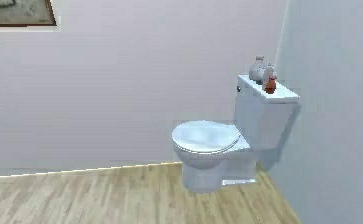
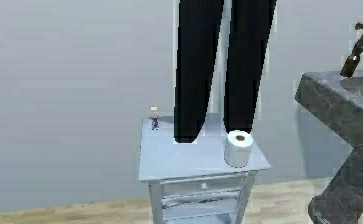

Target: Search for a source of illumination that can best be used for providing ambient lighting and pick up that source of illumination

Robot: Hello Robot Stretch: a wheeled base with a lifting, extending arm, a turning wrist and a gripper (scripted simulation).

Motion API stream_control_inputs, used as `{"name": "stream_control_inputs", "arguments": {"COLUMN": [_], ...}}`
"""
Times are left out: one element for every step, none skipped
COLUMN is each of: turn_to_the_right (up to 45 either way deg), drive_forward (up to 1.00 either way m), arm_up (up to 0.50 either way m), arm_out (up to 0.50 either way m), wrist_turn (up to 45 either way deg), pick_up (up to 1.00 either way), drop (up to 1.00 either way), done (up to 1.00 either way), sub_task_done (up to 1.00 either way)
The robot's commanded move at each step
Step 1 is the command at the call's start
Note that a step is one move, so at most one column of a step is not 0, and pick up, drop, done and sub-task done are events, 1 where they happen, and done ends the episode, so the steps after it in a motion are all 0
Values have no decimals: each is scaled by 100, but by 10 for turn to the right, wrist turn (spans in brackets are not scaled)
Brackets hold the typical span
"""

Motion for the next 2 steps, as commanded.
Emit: {"name": "stream_control_inputs", "arguments": {"turn_to_the_right": [-30,450], "drive_forward": [0,0], "arm_up": [0,0], "arm_out": [0,0], "wrist_turn": [0,0], "pick_up": [0,0], "drop": [0,0], "done": [0,0], "sub_task_done": [0,0]}}
